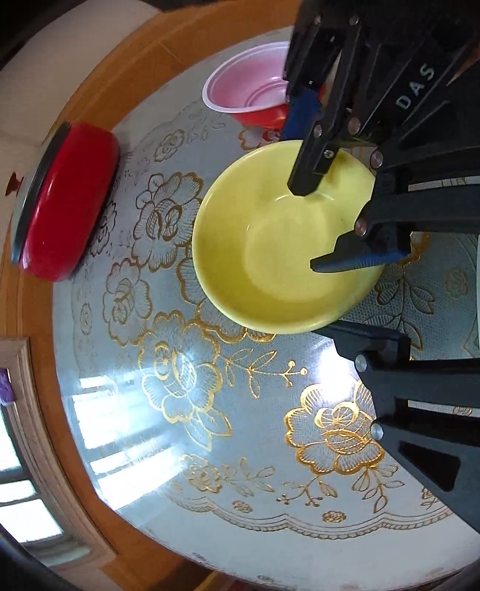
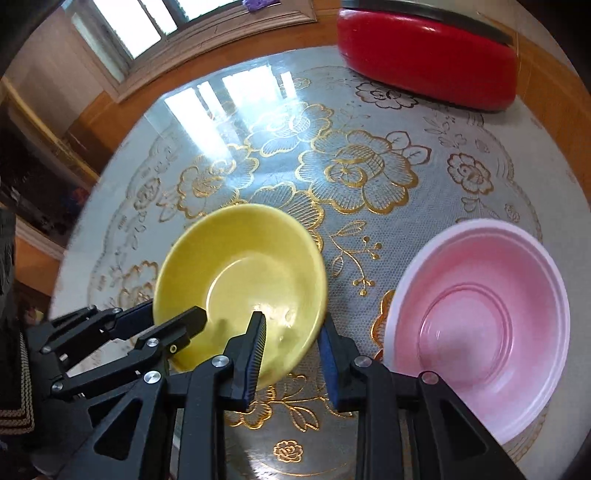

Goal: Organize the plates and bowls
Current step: 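Move both grippers to the yellow bowl rim and close on it, then lift the yellow bowl with both grippers over the blue-striped bowl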

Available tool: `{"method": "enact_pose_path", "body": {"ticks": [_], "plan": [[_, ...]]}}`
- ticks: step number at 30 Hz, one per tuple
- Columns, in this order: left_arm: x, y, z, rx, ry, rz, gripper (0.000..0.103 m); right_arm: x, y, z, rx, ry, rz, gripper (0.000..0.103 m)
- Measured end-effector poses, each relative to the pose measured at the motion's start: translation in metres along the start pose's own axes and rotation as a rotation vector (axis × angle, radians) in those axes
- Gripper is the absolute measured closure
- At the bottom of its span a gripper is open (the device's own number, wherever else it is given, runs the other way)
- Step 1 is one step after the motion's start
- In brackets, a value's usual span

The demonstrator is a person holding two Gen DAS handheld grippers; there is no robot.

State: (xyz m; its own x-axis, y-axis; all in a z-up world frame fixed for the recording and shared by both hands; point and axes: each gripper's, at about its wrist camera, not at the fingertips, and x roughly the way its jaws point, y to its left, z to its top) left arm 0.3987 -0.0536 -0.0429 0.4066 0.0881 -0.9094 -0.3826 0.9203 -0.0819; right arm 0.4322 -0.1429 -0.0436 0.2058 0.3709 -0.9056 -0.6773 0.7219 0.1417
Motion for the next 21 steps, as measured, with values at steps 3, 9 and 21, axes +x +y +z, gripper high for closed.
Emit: {"method": "enact_pose_path", "body": {"ticks": [3,9,21], "plan": [[-0.006,0.004,-0.003,0.001,-0.01,-0.031,0.082,-0.004,-0.002,-0.005,-0.021,-0.011,-0.019,0.087],[-0.018,0.003,-0.017,0.01,-0.026,-0.072,0.082,-0.016,-0.003,-0.015,-0.024,-0.022,0.001,0.088],[-0.069,-0.032,-0.049,0.063,-0.102,-0.137,0.081,-0.08,-0.023,-0.058,-0.021,-0.088,0.055,0.088]]}}
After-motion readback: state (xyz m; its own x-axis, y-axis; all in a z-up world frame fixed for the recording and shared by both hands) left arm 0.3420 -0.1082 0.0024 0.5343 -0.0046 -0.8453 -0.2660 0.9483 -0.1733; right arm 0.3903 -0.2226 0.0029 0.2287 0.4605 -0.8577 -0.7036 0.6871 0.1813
